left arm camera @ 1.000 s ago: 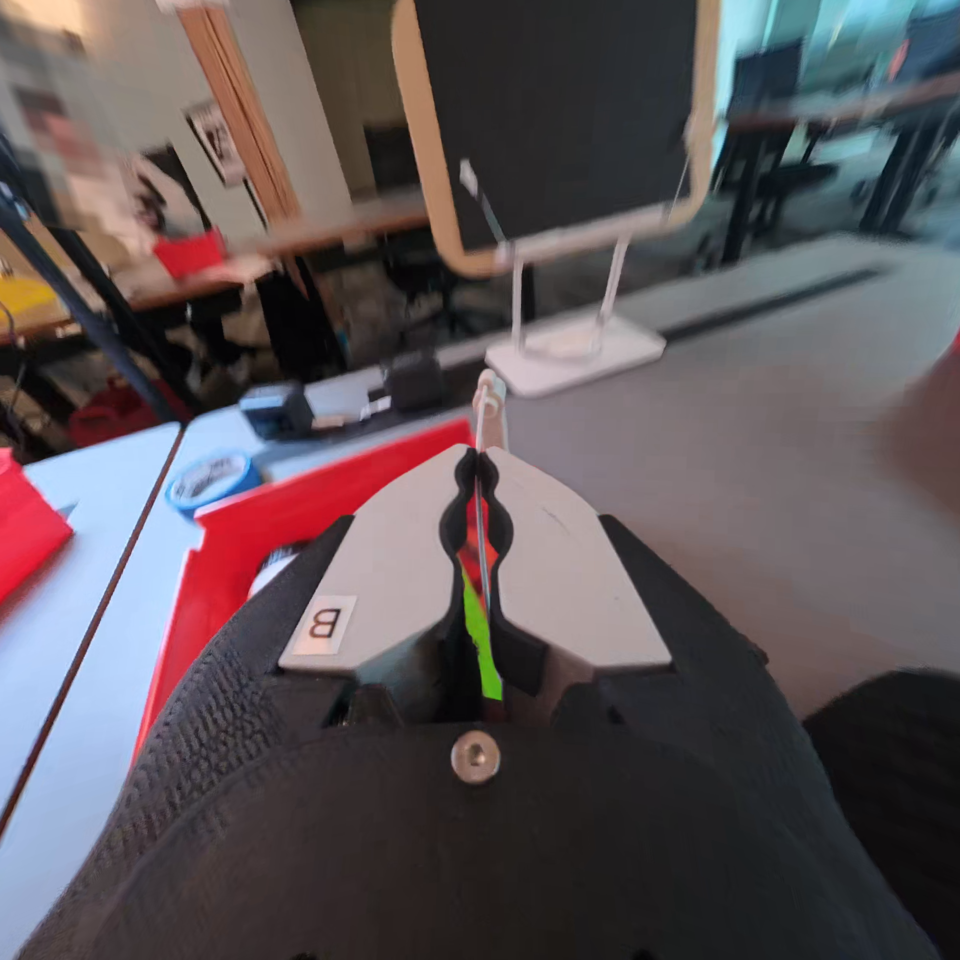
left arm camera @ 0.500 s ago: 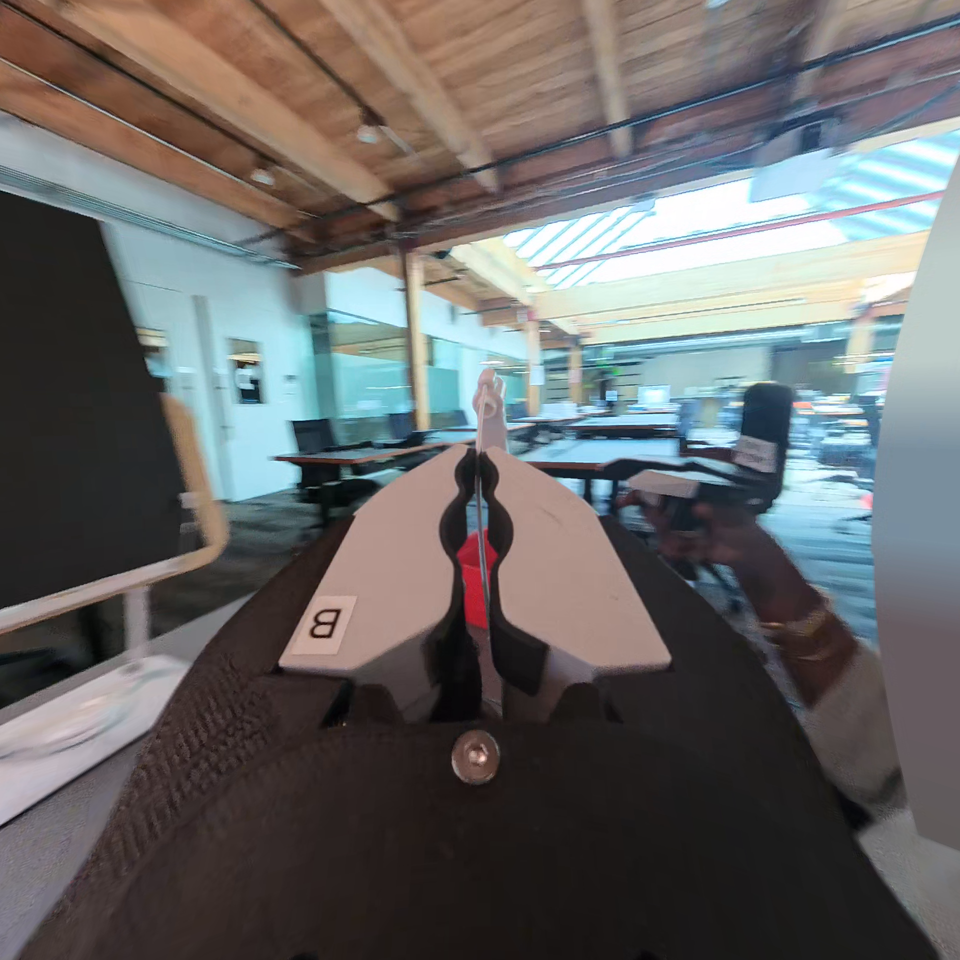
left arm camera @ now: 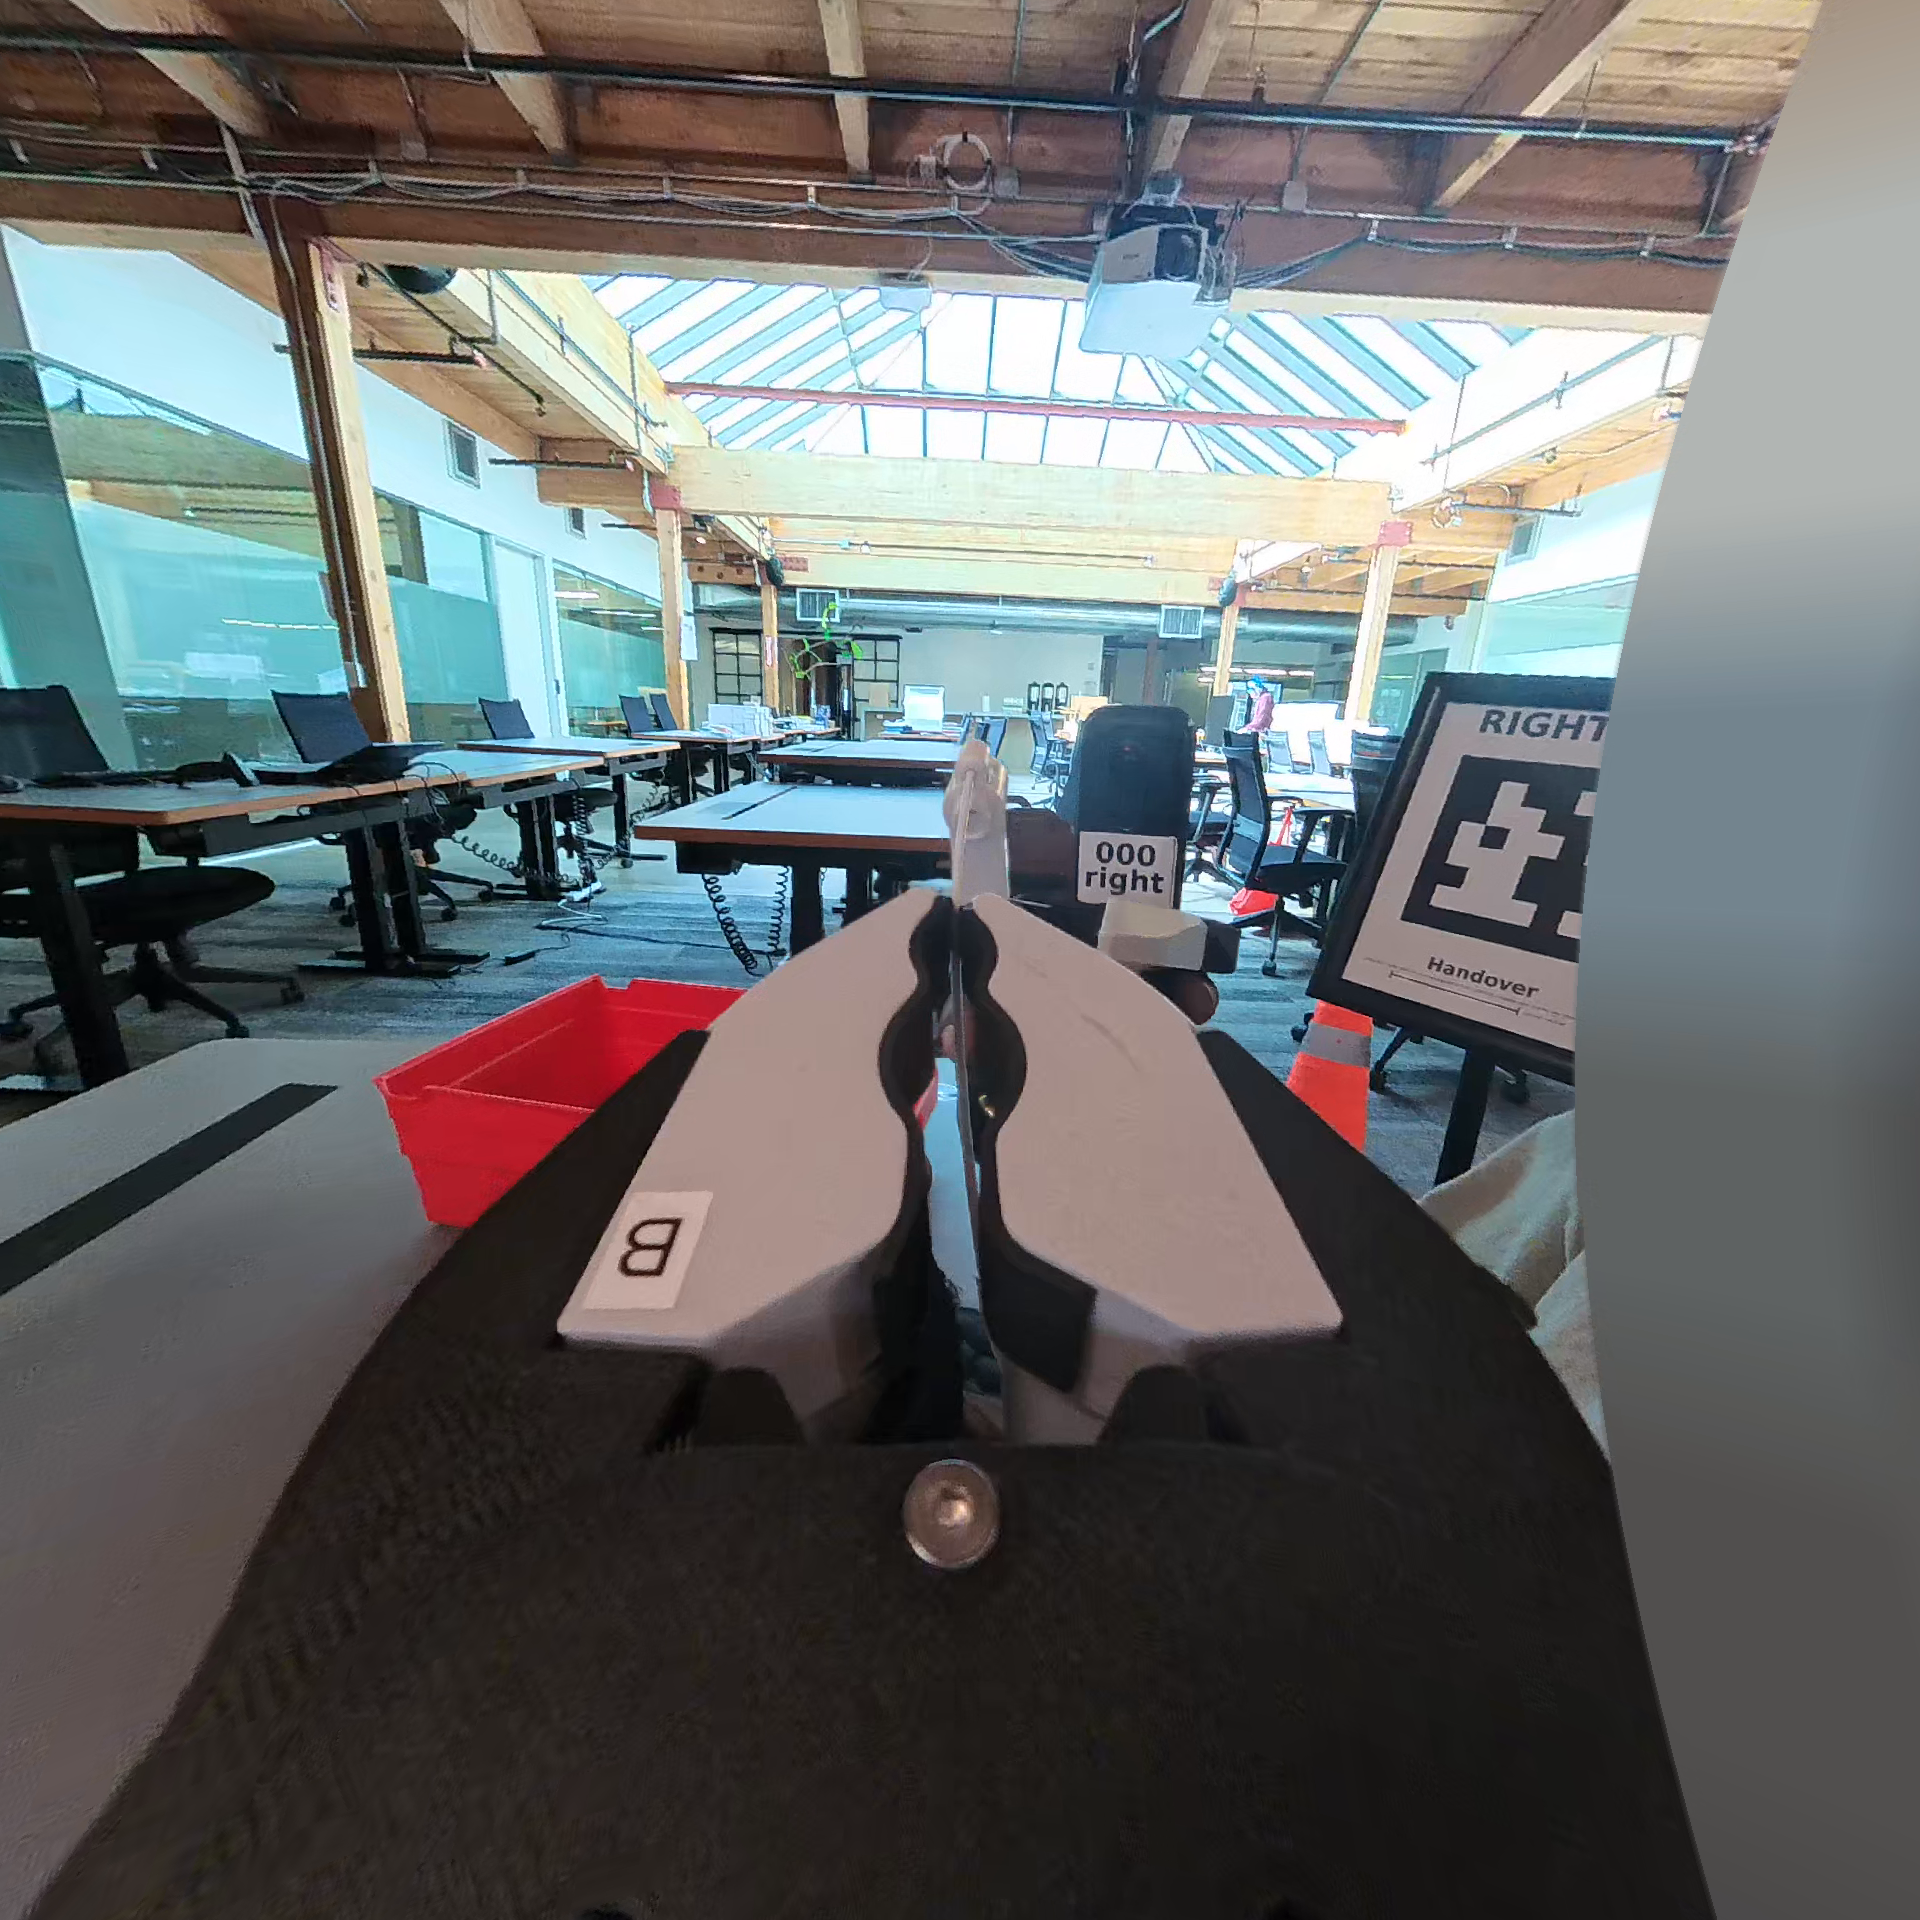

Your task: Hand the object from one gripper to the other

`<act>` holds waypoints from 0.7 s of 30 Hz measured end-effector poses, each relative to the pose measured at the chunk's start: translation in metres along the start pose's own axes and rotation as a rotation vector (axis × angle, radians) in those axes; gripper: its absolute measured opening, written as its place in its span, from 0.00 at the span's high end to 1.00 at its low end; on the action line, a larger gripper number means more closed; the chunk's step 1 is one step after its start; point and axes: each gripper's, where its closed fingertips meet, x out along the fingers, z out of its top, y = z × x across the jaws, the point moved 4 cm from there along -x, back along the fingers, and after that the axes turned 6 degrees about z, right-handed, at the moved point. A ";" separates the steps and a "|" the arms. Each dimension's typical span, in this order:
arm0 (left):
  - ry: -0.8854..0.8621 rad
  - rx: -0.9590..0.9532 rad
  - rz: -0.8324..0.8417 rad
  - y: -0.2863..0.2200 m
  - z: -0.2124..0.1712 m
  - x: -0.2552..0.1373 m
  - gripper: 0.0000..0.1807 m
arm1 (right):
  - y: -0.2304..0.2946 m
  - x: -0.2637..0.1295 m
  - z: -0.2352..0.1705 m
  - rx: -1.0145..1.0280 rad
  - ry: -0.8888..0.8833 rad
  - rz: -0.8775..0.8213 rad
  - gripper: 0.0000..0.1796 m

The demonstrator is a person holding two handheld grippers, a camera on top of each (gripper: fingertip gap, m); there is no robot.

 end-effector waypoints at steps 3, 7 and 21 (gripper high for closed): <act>0.018 0.001 -0.018 -0.003 -0.004 0.003 0.99 | -0.001 0.001 0.000 0.001 -0.017 -0.012 0.82; 0.035 0.003 -0.039 -0.007 -0.008 0.007 0.99 | -0.001 0.003 -0.002 -0.005 -0.014 -0.010 0.84; 0.036 0.225 0.253 0.002 -0.006 0.010 0.78 | -0.020 -0.017 0.019 -1.026 0.225 -0.780 0.94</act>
